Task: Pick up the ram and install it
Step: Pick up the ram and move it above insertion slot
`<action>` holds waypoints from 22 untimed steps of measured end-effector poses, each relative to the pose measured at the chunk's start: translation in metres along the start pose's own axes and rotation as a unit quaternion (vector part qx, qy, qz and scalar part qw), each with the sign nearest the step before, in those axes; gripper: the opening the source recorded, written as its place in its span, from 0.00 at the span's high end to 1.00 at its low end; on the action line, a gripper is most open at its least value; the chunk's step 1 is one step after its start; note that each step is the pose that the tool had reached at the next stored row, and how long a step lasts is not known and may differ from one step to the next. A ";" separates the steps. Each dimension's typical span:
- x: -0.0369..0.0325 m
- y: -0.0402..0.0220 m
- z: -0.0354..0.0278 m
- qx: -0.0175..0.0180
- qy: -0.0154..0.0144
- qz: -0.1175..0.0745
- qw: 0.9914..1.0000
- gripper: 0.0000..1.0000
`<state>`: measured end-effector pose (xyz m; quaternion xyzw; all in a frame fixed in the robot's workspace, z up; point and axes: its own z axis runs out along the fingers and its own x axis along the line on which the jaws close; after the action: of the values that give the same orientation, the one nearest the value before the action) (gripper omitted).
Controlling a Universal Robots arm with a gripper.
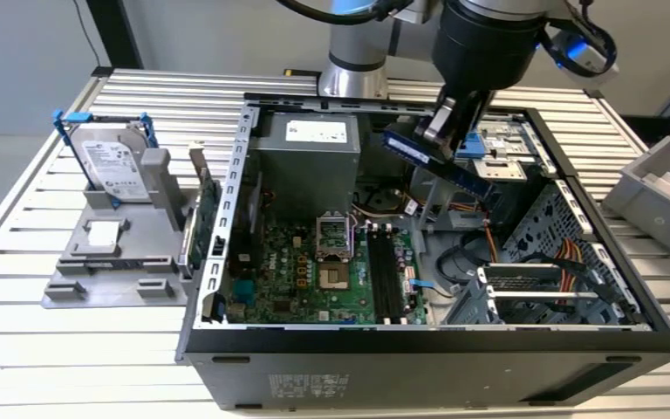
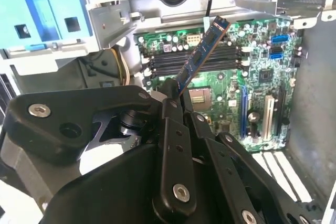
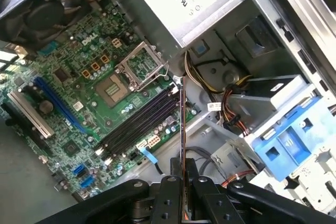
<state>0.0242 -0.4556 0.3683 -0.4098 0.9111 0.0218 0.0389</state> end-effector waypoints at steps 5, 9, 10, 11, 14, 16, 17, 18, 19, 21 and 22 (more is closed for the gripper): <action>0.0000 0.0000 0.0000 0.003 0.000 0.033 0.999 1.00; 0.0000 0.0000 0.0000 0.005 0.000 0.059 0.998 1.00; 0.0000 0.0000 0.0000 0.006 -0.001 0.065 0.998 1.00; 0.0000 0.0000 0.0000 0.006 -0.001 0.071 0.997 1.00; 0.0000 0.0000 0.0000 0.008 -0.001 0.090 0.996 1.00; 0.0000 0.0000 0.0000 0.009 -0.001 0.102 0.995 1.00; 0.0000 0.0000 0.0000 0.010 -0.001 0.107 0.994 1.00; 0.0000 0.0000 0.0000 0.010 -0.001 0.112 0.994 1.00; 0.0000 0.0000 0.0000 0.010 -0.001 0.117 0.993 1.00; 0.0000 0.0000 0.0000 0.011 -0.001 0.128 0.992 1.00; 0.0000 0.0000 0.0000 0.012 -0.001 0.135 0.991 1.00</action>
<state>0.0242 -0.4556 0.3683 -0.2826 0.9582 0.0164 0.0415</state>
